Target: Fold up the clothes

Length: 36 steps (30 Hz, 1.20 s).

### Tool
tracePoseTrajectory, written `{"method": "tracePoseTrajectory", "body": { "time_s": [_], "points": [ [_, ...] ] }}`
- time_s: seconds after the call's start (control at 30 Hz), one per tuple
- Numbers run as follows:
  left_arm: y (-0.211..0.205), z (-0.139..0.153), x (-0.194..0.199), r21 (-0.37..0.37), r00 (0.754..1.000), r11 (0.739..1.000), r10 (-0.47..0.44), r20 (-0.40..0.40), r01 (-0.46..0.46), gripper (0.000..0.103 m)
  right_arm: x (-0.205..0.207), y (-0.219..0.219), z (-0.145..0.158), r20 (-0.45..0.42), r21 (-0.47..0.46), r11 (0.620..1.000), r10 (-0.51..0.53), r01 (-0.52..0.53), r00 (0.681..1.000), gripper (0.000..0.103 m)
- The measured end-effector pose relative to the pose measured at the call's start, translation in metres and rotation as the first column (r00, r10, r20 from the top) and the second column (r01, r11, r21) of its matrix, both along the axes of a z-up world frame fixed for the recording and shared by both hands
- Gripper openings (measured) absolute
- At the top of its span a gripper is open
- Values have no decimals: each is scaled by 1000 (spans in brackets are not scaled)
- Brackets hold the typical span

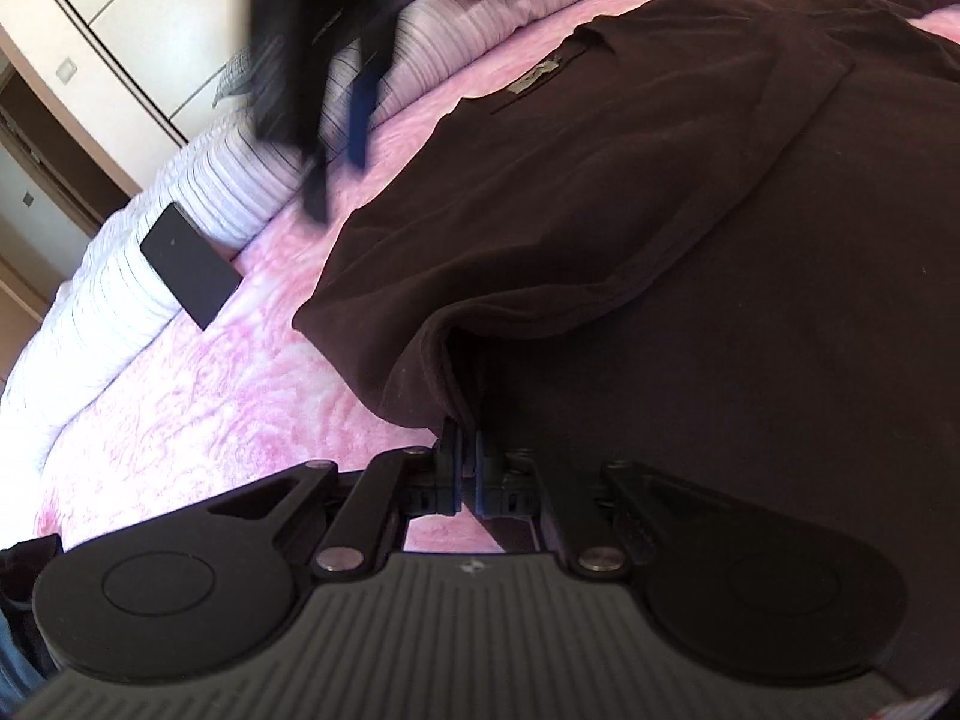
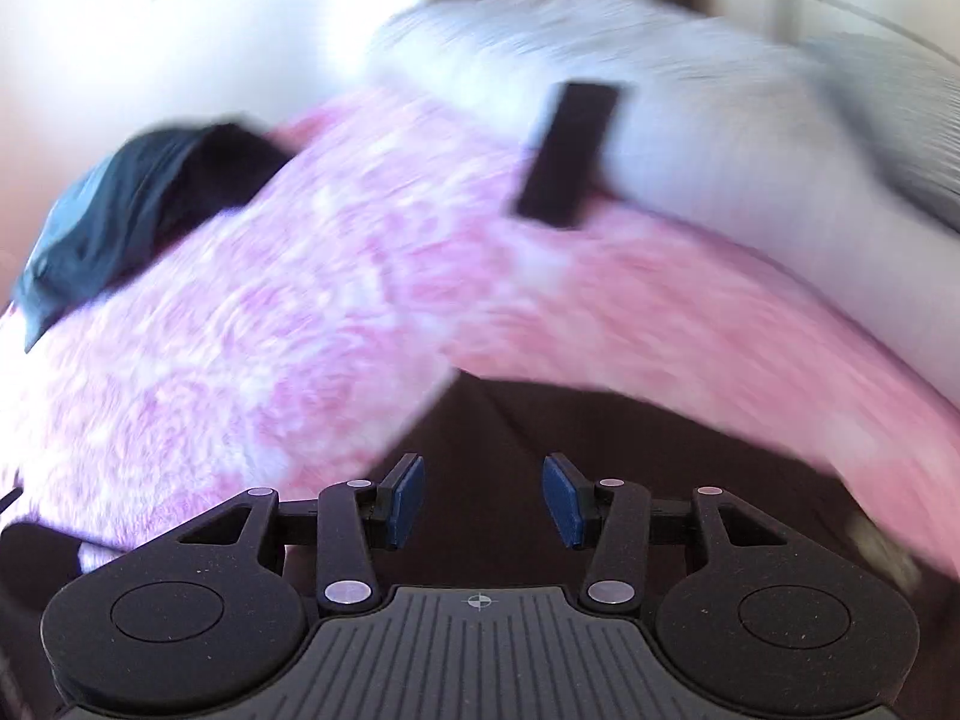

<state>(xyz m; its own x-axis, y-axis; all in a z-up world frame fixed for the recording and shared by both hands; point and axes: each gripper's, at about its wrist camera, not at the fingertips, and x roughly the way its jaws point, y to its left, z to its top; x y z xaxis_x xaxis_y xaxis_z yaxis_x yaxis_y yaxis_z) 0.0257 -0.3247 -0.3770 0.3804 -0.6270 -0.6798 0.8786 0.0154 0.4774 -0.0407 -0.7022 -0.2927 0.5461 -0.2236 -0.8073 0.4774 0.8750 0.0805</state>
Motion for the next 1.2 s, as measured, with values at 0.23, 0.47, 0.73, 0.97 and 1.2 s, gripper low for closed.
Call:
{"method": "tracePoseTrajectory", "body": {
  "time_s": [0.23,0.47,0.73,0.97,1.2],
  "points": [
    [10,-7,3,-52,1000,999,12,-24,-13,1,48,-72,-47,-159,110,993,47,-29,986,29],
    [2,-2,24,-70,984,988,128,-125,-138,1,58,-95,-54,-209,90,996,16,3,978,3],
    [15,4,44,14,946,968,249,-205,-252,9,3,-62,-7,-73,-30,963,-270,269,960,4],
    [22,23,41,-22,957,975,211,-198,-219,13,-92,45,20,-137,-108,855,-519,508,844,5],
    [0,38,31,-93,984,990,89,-156,-104,23,-200,140,22,-218,-19,713,-687,701,693,4]
  ]
}}
